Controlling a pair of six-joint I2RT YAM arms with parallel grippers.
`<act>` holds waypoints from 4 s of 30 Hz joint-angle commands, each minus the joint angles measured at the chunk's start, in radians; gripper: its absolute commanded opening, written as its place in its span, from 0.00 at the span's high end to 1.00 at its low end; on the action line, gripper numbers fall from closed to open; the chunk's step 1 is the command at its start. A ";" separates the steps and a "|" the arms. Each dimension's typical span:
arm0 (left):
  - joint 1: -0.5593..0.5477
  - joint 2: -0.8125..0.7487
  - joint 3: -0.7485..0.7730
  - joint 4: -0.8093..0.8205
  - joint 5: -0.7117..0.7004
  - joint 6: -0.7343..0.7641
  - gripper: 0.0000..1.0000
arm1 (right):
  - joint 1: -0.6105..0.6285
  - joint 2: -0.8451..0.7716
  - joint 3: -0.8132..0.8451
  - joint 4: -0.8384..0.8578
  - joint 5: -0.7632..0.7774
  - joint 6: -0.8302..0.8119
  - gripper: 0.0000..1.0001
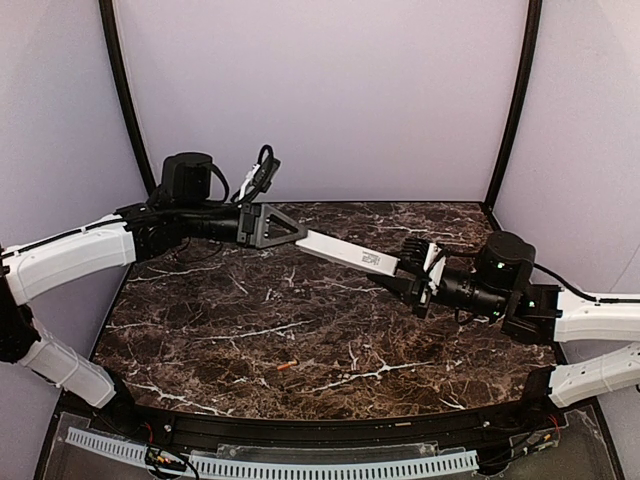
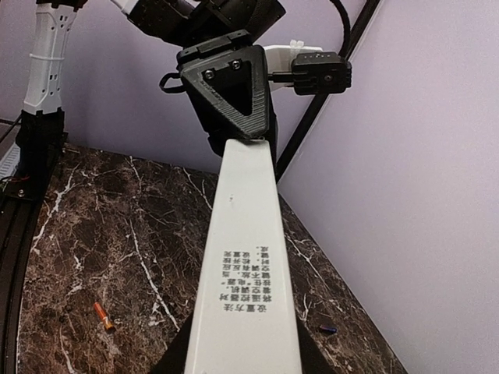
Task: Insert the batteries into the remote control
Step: Remove the battery cover from the remote control, then place the battery cover at the center of the board.
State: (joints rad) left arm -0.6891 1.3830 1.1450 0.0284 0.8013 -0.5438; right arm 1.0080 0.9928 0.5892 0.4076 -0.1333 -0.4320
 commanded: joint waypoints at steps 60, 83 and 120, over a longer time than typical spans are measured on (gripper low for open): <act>0.129 -0.068 -0.090 0.323 0.186 -0.233 1.00 | 0.007 -0.081 -0.063 -0.026 0.122 0.055 1.00; 0.438 -0.141 -0.439 0.190 -0.373 -0.234 1.00 | 0.007 -0.080 -0.065 -0.071 0.138 0.091 1.00; 0.505 0.204 -0.642 0.540 -0.264 -0.295 0.77 | -0.010 -0.031 -0.051 -0.079 0.062 0.106 1.00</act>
State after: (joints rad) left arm -0.1879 1.5791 0.5068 0.5705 0.5087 -0.8459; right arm 1.0050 0.9585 0.5247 0.3016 -0.0563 -0.3386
